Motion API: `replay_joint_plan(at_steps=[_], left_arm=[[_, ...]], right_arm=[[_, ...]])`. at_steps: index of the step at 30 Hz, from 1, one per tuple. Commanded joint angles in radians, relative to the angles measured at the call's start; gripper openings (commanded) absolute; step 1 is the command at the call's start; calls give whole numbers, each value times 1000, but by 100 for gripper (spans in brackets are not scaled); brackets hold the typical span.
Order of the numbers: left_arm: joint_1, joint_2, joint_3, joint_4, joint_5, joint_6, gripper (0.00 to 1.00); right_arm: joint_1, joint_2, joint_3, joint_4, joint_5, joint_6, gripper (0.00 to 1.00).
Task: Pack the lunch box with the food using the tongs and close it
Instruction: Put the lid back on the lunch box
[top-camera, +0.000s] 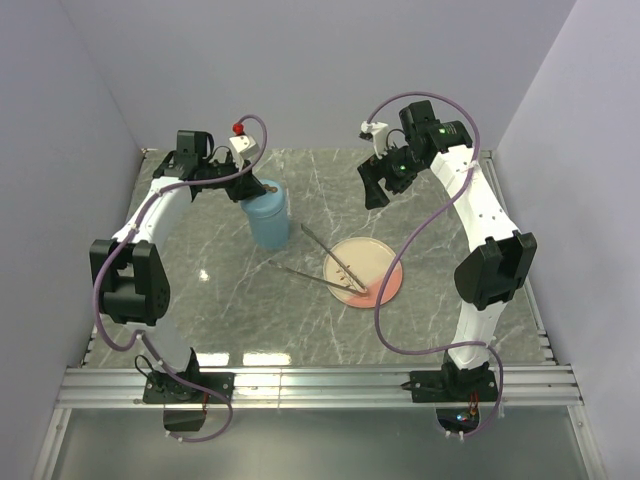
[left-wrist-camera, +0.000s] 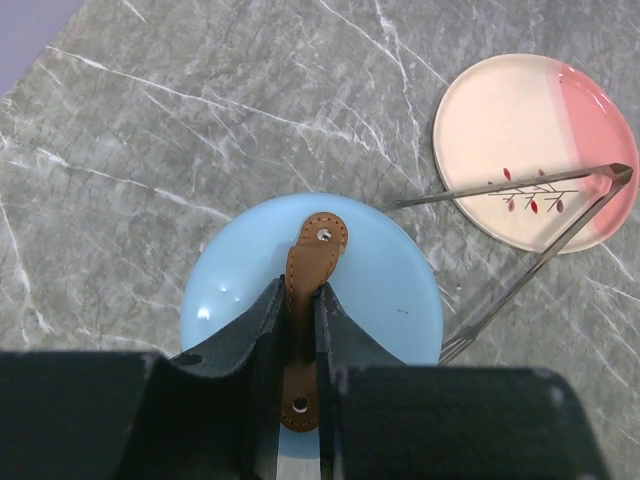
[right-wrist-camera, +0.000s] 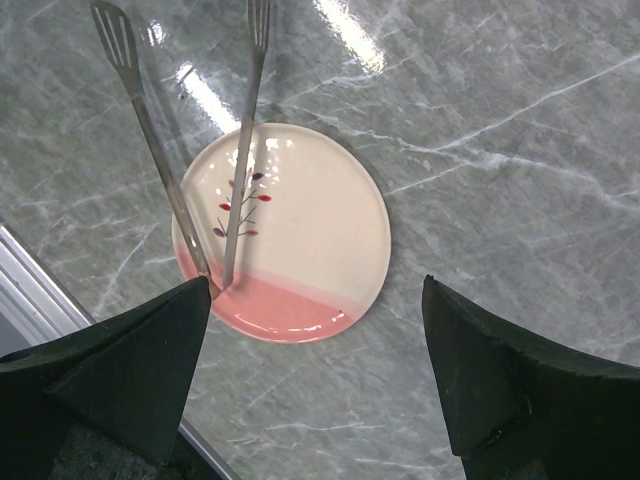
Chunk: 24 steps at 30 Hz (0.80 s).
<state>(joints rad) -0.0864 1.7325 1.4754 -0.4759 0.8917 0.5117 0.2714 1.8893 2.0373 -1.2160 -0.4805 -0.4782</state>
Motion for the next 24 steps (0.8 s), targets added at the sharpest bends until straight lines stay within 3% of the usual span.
replay_joint_plan(at_steps=[1, 24], left_arm=[[-1, -31, -3, 11, 19, 13, 0], [-23, 9, -3, -17, 18, 57, 0]], right_arm=[[-5, -4, -2, 26, -7, 12, 93], [17, 7, 4, 26, 25, 20, 93]])
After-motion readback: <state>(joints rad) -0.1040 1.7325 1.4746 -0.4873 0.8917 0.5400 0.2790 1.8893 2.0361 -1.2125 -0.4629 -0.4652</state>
